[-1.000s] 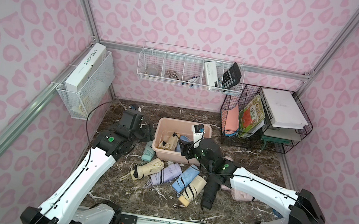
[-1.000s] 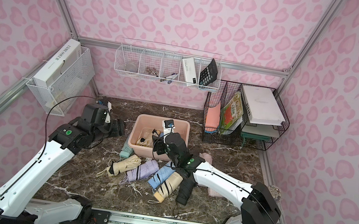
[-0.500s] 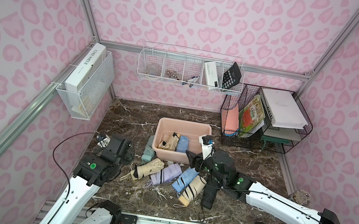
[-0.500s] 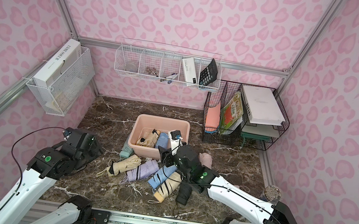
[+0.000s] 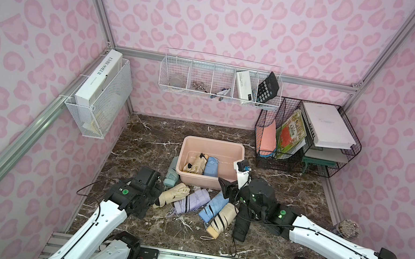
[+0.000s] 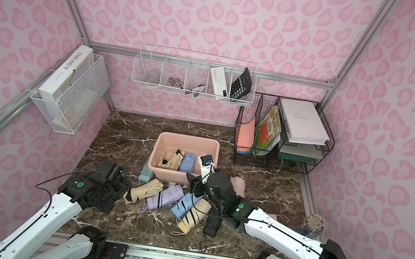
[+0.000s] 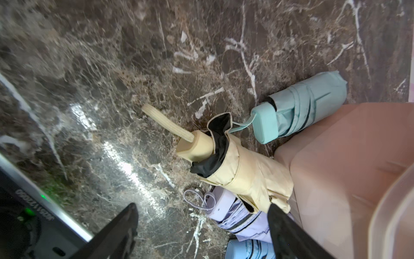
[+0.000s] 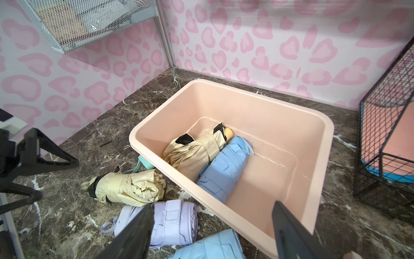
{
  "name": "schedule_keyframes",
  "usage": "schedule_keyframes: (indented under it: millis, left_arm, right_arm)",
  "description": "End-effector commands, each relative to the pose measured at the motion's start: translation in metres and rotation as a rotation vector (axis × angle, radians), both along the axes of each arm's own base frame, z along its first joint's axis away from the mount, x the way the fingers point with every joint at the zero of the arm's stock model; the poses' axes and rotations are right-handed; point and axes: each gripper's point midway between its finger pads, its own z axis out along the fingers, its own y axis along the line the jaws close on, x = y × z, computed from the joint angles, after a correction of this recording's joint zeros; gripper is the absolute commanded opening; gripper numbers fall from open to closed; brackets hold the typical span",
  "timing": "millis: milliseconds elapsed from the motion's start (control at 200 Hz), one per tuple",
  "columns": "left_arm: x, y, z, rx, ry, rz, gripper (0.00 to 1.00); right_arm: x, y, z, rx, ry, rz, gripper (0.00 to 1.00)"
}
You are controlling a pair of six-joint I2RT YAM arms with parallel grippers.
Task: Put the umbrella into the storage box
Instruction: Pick up the umbrella from the center of the board.
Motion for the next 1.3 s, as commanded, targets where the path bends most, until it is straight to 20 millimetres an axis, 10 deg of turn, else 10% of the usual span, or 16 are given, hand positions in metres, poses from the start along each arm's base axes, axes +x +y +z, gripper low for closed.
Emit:
schedule_keyframes:
  millis: [0, 465, 1295]
  left_arm:
    - [0.017, -0.023, -0.005, -0.164, -0.032, 0.080, 0.93]
    - [0.043, -0.037, -0.039, -0.275, -0.007, 0.251, 0.97]
    - [0.053, -0.040, -0.083, -0.286, 0.090, 0.403, 0.68]
  right_arm:
    - [-0.001, -0.005, -0.001, -0.014, 0.001, -0.013, 0.75]
    - [-0.003, -0.005, -0.002, -0.021, 0.001, -0.011, 0.74]
    - [-0.008, 0.001, -0.001, -0.025, 0.009, -0.014, 0.73]
